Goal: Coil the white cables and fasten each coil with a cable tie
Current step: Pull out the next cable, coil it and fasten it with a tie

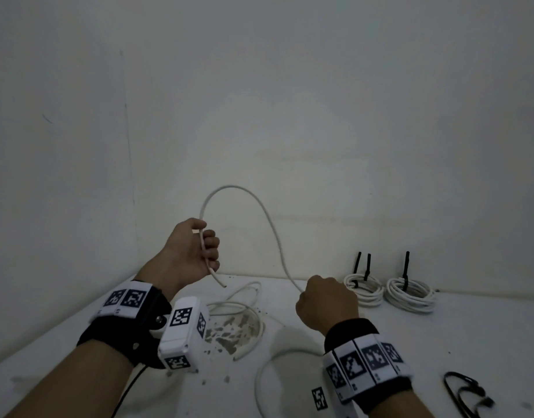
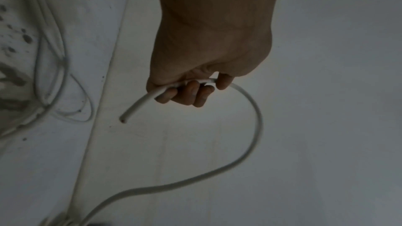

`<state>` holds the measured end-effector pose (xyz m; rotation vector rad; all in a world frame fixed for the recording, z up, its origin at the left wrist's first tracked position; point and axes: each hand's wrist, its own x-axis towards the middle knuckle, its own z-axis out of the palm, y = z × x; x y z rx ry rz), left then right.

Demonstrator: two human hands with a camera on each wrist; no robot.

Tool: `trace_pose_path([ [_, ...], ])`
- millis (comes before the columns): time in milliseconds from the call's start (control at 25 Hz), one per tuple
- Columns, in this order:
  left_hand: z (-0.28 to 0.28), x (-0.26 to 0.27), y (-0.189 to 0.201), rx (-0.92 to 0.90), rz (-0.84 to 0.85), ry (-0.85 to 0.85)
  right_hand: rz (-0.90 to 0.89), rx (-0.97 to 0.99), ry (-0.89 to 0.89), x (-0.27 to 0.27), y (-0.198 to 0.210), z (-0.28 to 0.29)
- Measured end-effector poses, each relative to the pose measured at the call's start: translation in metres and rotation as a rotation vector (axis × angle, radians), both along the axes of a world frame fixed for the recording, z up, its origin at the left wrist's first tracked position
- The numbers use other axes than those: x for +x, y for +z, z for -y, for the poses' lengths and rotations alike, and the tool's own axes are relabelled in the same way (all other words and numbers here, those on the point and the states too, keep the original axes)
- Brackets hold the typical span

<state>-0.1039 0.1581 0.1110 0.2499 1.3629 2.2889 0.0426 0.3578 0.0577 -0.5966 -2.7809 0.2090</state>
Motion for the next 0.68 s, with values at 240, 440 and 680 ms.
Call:
trace_pose_path([
  [240, -0.004, -0.006, -0.003, 0.03, -0.07, 0.112, 0.133, 0.069, 0.157, 0.0, -0.007, -0.014],
  [440, -0.037, 0.003, -0.011, 0.238, -0.108, 0.162, 0.142, -0.008, 0.297, 0.017, 0.02, -0.005],
  [680, -0.073, 0.031, -0.02, -0.048, -0.361, 0.071, 0.055, -0.053, 0.467, 0.037, 0.051, 0.012],
])
